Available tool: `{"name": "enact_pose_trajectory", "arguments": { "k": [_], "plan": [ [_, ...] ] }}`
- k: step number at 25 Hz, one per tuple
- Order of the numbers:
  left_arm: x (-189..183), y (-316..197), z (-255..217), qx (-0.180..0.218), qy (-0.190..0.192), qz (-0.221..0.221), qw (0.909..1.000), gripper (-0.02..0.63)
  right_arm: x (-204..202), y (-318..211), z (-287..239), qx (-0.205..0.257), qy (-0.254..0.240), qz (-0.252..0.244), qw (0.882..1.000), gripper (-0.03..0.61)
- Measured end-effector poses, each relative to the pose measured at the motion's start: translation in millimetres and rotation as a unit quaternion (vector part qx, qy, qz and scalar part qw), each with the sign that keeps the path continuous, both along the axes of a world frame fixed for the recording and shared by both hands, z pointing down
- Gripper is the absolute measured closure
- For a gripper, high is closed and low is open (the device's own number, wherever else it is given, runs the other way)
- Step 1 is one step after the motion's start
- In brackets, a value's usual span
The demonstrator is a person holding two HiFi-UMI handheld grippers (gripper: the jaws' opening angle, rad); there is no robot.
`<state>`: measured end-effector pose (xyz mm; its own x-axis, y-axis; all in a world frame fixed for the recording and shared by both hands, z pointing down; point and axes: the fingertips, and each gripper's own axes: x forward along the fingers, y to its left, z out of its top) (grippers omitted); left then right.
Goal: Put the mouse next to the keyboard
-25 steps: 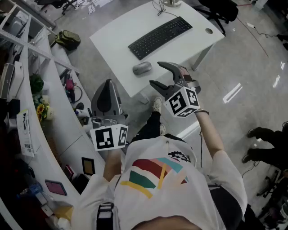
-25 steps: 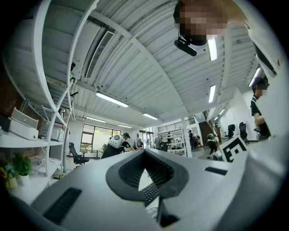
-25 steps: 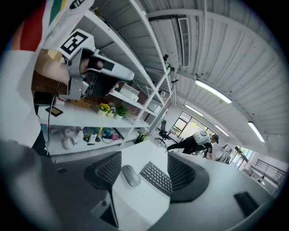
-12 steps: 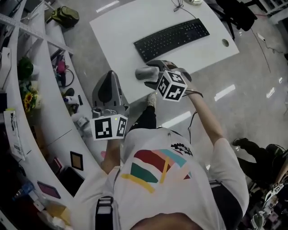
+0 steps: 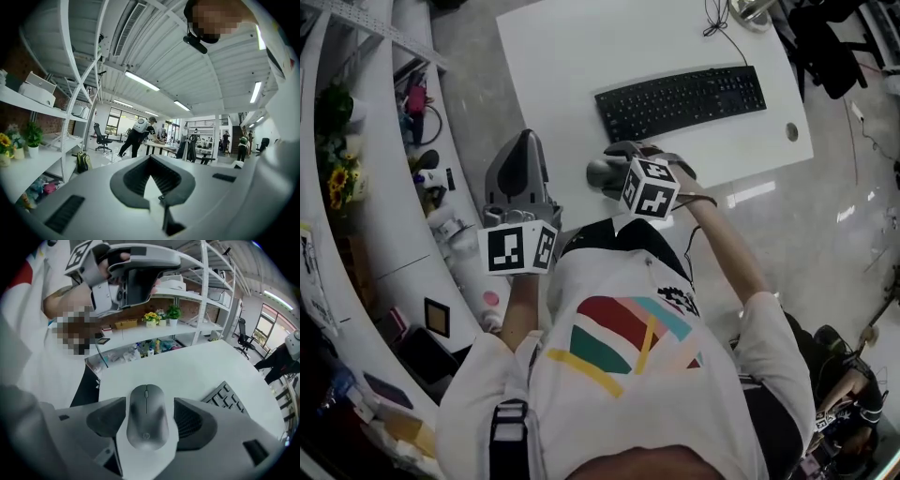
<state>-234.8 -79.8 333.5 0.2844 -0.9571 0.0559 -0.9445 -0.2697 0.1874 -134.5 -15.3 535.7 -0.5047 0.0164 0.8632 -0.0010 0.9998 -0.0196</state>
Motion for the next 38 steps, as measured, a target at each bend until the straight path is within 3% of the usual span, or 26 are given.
{"name": "enact_pose_trajectory", "arguments": {
  "k": [7,12,20,30,33,38],
  "plan": [
    [14,-20,9,-0.014,-0.002,0.009,0.9999,0.571,3,15,24,-0.012,0.032,-0.029,0.999,0.275],
    [24,-26,7,-0.012,0.003,0.002,0.9999,0.571,3,9,25,-0.021,0.023,-0.012,0.999,0.275],
    [21,-29,9,-0.012,0.002,-0.021,0.9997,0.571,-1,7,26,-0.013,0.066,-0.007,0.998,0.275],
    [33,-41,11,-0.016,0.008,-0.025,0.9995,0.571,1,9,20,-0.002,0.028,-0.022,0.999,0.281],
    [33,-43,12,-0.019,0.008,-0.025,0.9995,0.571,0,0,8,0.002,-0.004,0.006,1.000,0.281],
    [31,-48,23,-0.029,0.005,-0.021,0.9993,0.571,16,-47,-25,-0.019,-0.070,0.120,0.990,0.281]
  ]
}}
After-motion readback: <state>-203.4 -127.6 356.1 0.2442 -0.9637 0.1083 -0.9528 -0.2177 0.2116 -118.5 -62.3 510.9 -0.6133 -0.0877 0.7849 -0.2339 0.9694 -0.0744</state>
